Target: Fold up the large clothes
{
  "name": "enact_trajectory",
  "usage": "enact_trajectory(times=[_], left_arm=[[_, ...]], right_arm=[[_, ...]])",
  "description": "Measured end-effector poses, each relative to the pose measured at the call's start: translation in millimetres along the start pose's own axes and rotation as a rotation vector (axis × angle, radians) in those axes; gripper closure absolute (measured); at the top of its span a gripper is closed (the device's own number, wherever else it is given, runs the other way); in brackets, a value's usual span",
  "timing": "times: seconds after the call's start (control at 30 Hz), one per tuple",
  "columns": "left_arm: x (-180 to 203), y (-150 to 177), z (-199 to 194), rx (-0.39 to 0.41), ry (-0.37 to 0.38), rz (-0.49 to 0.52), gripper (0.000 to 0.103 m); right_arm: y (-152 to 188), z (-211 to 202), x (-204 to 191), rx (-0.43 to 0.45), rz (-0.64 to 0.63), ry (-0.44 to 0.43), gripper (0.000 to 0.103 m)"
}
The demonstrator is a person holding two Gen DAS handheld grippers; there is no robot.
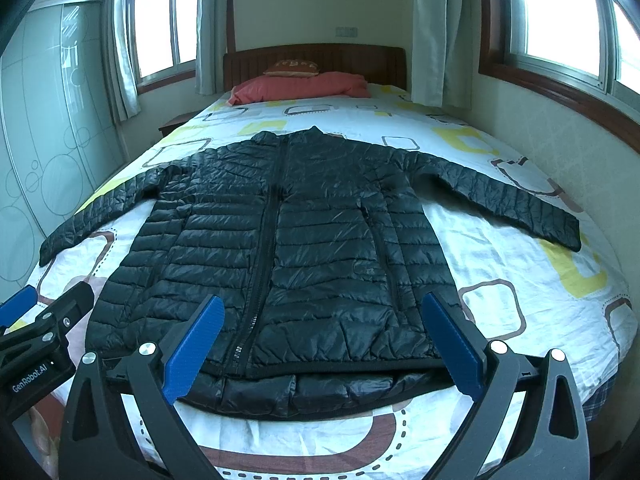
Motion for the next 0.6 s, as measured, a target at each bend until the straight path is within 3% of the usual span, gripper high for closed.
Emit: enact_trajectory(times=[0.6], left_arm=[[-1.9,3.3,3.6,-0.003,0.001,-0.001,0.002]], right_arm=[[-2.1,-0.4,-0.6,-0.003,0.000,0.000,0.005]])
Point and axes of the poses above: each gripper's, at about its wrist camera, not at the fingertips, and z roughly the way its jaws point, x to its right, y to its underside, the point moved 9 cm from there along z, roughly the way its jaws point, and after that the axes turned 5 degrees about -z, right-handed, at the moved point
